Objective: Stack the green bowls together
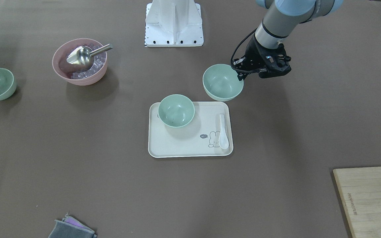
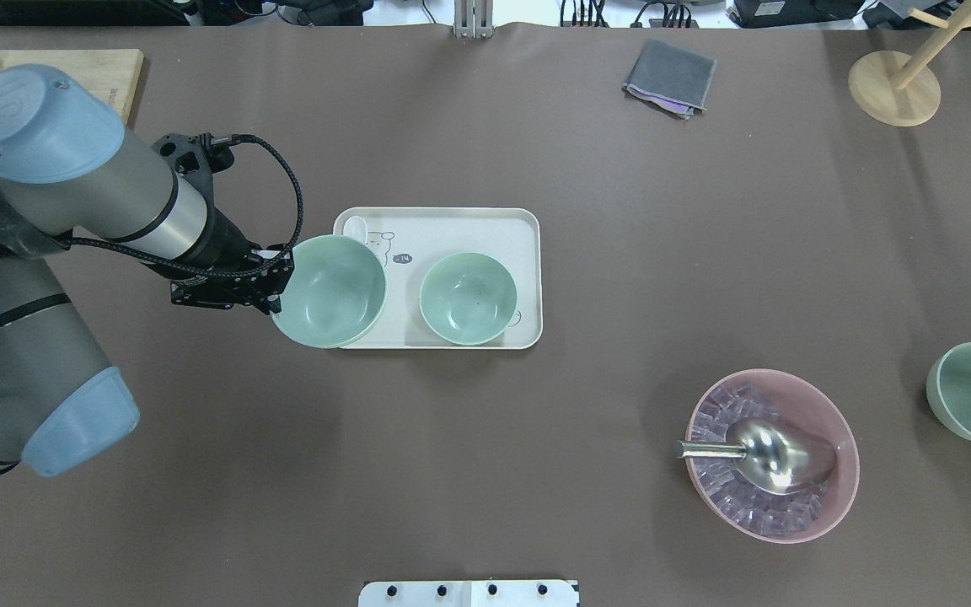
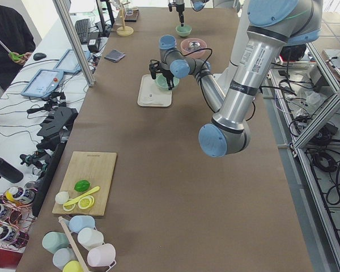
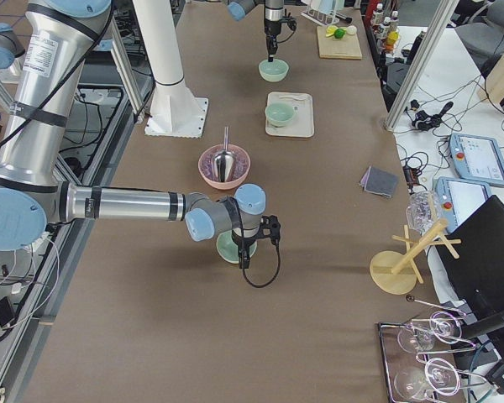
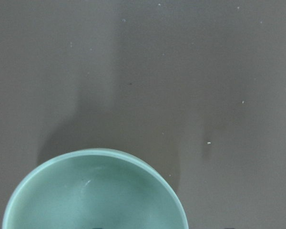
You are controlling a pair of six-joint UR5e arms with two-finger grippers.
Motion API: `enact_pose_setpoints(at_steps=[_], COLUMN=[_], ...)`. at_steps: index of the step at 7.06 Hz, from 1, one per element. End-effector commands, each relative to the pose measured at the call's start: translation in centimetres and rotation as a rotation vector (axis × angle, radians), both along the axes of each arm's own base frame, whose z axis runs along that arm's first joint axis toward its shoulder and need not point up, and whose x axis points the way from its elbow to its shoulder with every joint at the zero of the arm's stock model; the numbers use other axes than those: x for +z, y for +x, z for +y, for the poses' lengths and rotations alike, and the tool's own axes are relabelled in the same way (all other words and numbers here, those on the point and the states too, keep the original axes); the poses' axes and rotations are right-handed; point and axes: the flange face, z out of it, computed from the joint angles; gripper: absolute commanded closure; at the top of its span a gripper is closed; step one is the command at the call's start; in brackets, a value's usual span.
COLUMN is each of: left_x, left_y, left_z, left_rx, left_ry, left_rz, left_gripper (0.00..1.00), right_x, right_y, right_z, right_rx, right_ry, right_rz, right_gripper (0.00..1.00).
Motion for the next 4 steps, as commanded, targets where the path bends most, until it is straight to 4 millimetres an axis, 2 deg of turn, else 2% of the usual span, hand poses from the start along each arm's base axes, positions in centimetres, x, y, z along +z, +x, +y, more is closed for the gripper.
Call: enact_pose_setpoints(at_steps=[1,4], left_x=[-0.02,-0.30], left_y=[-0.05,0.21], left_z=[-0.02,-0.14], left_rx=[0.000,0.001], left_ry=[0.000,0.002], left_rz=[0.001,0.003], left_gripper=[1.00,1.00], right_x=[0.98,1.61], right_y=[-0.07,-0.28], right_z=[0.20,0.36], right_rx=[-0.003,-0.010], right_ry=[-0.018,-0.027], right_rz=[0.009,0.026], right_gripper=[0.37,0.43])
